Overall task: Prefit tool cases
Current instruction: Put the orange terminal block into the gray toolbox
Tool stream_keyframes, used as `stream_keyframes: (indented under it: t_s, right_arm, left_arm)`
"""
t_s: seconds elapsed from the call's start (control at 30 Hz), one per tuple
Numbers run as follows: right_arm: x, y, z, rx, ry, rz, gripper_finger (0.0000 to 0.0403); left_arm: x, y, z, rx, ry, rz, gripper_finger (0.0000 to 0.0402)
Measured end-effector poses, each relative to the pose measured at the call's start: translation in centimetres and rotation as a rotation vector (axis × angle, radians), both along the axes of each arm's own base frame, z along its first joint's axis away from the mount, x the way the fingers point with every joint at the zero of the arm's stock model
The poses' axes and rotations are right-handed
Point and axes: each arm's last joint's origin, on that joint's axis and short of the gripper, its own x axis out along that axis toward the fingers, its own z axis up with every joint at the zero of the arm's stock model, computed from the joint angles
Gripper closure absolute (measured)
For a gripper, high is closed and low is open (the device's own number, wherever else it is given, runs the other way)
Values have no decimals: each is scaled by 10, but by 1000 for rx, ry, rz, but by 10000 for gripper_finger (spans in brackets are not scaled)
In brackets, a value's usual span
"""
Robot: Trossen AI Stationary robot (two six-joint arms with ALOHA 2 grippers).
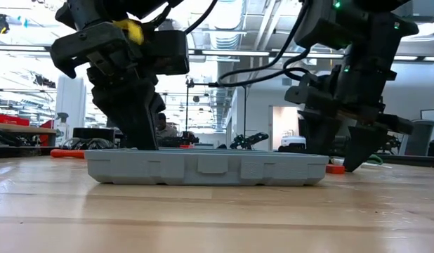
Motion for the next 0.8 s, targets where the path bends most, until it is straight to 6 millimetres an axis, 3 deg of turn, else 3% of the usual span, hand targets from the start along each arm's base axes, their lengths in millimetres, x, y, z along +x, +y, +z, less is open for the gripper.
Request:
stream_keyframes:
  t_s: [0.6,0.8]
  right_arm:
    - [-3,2,-6,-30,30,-13,254]
    - [-3,3,-6,-29,23,-13,284]
  left_arm:
    - [-11,-11,-3,28,70,-28,401]
    - [-13,-16,-4,25,76,-32,402]
